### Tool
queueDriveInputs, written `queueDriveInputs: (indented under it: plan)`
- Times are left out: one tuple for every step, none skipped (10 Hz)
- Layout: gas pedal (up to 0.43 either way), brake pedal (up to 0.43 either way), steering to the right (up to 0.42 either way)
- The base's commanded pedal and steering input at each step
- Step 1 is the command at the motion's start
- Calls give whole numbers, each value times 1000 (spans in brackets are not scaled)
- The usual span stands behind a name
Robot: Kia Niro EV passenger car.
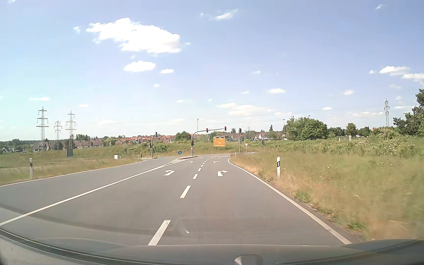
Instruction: Follow the waypoints while adhering to traffic rules and regulations
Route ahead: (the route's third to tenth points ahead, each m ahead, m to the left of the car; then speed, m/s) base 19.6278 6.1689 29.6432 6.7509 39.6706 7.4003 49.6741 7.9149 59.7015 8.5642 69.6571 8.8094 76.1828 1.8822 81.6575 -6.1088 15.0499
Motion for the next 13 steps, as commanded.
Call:
queueDriveInputs:
  plan:
    - [0,226,-11]
    - [0,238,-11]
    - [0,250,-11]
    - [0,262,-11]
    - [0,274,-10]
    - [0,293,-9]
    - [0,299,-8]
    - [0,305,-7]
    - [0,311,-6]
    - [0,317,-6]
    - [0,317,-6]
    - [0,323,-6]
    - [0,323,-5]
